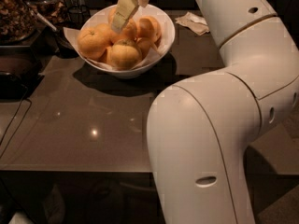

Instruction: Pick orange from white bowl

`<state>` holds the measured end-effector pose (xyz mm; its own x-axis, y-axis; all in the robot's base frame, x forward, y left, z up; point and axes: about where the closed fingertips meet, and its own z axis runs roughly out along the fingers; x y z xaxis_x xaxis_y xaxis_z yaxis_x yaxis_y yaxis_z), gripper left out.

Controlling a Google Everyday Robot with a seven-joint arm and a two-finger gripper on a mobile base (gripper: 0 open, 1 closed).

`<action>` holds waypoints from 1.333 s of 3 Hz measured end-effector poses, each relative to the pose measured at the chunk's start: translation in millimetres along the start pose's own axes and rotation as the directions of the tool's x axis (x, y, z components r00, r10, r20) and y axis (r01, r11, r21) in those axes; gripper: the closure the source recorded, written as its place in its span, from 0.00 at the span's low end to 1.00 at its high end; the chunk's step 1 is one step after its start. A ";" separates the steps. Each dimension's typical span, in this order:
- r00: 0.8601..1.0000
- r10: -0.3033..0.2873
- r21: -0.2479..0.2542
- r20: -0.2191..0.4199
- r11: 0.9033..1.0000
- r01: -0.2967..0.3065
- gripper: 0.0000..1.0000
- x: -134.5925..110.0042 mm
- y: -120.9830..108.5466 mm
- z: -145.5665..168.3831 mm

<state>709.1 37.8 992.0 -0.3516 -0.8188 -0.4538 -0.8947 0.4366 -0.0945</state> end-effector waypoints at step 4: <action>0.999 -0.007 -0.016 -0.039 1.000 0.006 0.26 -6.0 4.1 19.1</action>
Offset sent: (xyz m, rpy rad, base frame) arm -0.0154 0.0014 -0.0093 -0.0772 0.0844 0.0341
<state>712.8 51.6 977.4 -0.3557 -0.8355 -0.4187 -0.9011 0.4255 -0.0836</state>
